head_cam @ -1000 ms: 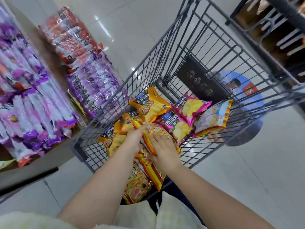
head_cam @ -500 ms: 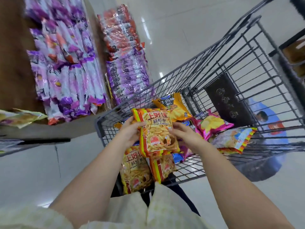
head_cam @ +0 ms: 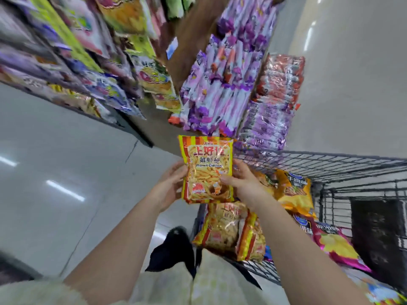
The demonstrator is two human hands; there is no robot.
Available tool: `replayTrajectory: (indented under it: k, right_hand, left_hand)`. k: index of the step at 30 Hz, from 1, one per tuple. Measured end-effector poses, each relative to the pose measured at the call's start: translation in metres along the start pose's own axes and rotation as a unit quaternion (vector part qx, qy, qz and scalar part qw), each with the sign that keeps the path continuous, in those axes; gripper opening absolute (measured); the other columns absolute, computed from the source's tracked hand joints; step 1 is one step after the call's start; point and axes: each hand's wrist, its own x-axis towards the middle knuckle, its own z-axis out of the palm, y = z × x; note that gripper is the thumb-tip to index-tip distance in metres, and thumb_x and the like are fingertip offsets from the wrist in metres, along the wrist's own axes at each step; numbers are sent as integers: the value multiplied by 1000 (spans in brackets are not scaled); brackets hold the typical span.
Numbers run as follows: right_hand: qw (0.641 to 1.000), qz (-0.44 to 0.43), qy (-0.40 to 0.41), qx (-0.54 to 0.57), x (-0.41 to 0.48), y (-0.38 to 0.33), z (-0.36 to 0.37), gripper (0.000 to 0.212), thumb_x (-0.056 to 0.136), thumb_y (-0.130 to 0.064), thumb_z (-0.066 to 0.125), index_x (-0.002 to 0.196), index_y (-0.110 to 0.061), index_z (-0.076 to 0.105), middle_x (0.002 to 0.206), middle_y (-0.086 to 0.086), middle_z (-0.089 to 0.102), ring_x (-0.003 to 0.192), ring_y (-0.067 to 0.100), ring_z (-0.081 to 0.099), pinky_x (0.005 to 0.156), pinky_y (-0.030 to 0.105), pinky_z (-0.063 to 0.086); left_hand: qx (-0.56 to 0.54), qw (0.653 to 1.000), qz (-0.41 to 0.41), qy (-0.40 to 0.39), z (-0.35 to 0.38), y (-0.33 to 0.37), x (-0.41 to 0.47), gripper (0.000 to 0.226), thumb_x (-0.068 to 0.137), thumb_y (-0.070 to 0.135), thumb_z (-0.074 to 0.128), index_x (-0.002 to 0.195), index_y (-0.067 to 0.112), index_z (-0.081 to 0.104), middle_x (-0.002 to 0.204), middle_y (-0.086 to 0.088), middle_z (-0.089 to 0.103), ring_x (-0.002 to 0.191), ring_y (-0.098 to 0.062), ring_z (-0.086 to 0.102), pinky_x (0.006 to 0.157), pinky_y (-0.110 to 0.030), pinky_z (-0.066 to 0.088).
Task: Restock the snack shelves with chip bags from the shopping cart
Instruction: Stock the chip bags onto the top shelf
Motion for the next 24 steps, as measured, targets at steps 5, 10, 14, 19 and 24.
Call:
replayTrajectory:
  k: [5, 10, 14, 19, 24]
  right_hand:
    - [999, -28, -31, -26, 17, 0, 106, 69, 77, 4, 74, 134, -18, 42, 120, 14, 63, 103, 30, 67, 87, 52, 54]
    - [991, -67, -68, -89, 30, 9, 236, 49, 78, -5, 78, 115, -20, 50, 112, 13, 69, 102, 31, 68, 88, 57, 53]
    - [979, -99, -126, -124, 36, 30, 374, 43, 80, -5, 76, 111, -24, 53, 111, 7, 71, 103, 29, 68, 89, 55, 54]
    - [965, -124, -175, -152, 43, 55, 518, 46, 80, -7, 76, 120, -21, 60, 119, 6, 68, 109, 27, 66, 92, 53, 53]
    - [948, -153, -215, -176, 41, 46, 636, 42, 84, -6, 72, 117, -26, 58, 114, -3, 67, 104, 17, 67, 78, 35, 59]
  left_hand:
    - [-86, 993, 67, 48, -82, 3, -46, 84, 63, 27, 87, 137, 17, 49, 123, -14, 67, 113, -38, 63, 97, -56, 49]
    - [-127, 978, 123, 113, -190, 20, -95, 76, 69, 27, 87, 136, 17, 53, 123, -13, 67, 110, -36, 65, 83, -42, 55]
    - [-163, 960, 165, 155, -310, 34, -142, 65, 73, 20, 77, 133, 13, 53, 120, -11, 69, 100, -28, 69, 72, -36, 59]
    - [-188, 938, 206, 208, -436, 50, -192, 46, 87, 6, 68, 131, 4, 52, 113, -12, 70, 94, -28, 72, 74, -41, 60]
    - [-217, 909, 233, 269, -519, 83, -232, 44, 89, 5, 67, 130, 5, 51, 115, -13, 69, 95, -29, 71, 82, -47, 58]
